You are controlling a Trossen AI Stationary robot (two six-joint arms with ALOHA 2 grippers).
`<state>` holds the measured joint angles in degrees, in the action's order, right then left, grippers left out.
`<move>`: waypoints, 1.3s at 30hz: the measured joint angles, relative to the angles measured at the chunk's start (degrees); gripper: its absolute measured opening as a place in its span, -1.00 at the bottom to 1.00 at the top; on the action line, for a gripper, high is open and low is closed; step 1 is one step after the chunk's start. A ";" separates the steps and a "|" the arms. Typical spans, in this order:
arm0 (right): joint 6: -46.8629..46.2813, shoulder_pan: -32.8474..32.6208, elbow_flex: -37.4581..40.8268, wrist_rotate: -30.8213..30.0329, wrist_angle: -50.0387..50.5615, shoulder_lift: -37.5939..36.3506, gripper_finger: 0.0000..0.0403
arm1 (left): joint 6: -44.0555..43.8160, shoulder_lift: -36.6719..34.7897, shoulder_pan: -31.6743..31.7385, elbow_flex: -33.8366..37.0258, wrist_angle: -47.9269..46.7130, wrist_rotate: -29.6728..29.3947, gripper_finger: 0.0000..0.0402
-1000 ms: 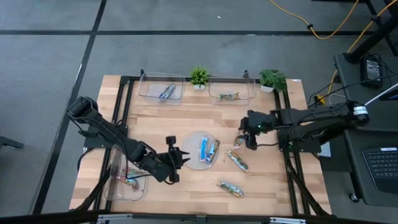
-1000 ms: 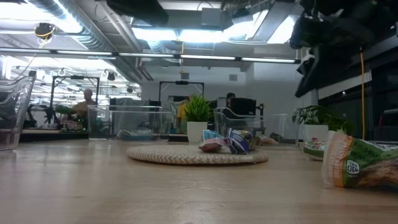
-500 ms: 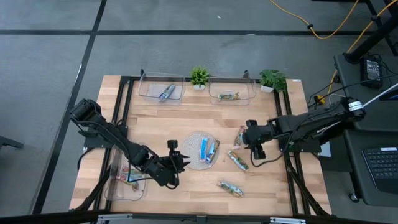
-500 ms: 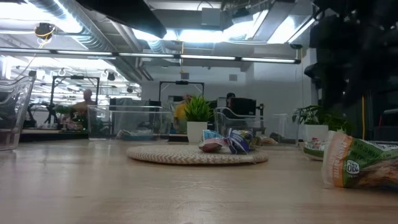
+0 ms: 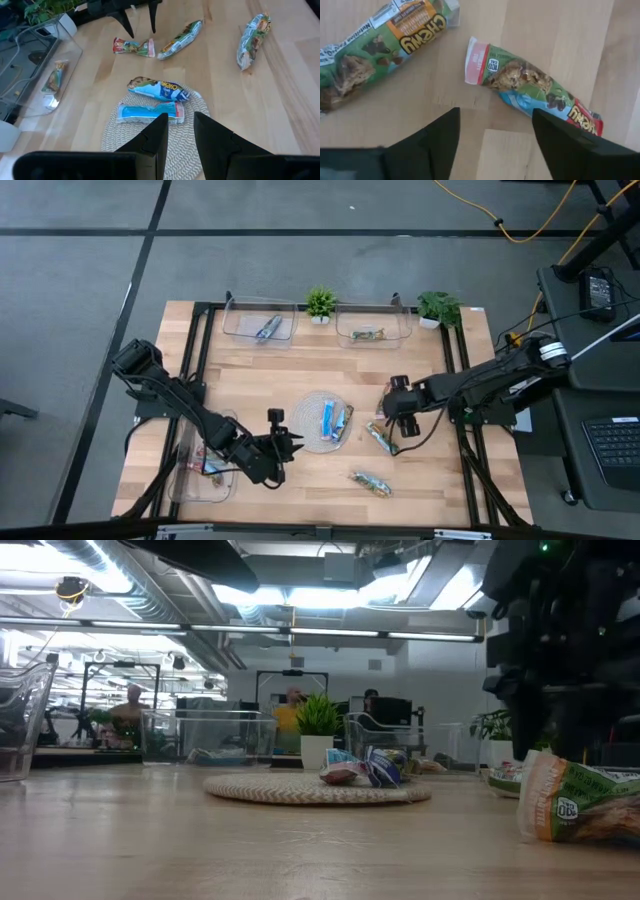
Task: Pick and place Granola Bars by type
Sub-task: Put the red granola bar into the bottom transparent bin
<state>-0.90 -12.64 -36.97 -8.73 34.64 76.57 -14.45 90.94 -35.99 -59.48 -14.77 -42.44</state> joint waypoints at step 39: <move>5.89 0.11 -0.04 0.28 -11.37 6.81 0.46 | -0.86 -0.02 0.02 0.00 0.16 0.11 -0.57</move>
<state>4.99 -12.53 -37.01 -8.45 23.27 83.37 -15.31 90.91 -35.97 -59.48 -14.61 -42.33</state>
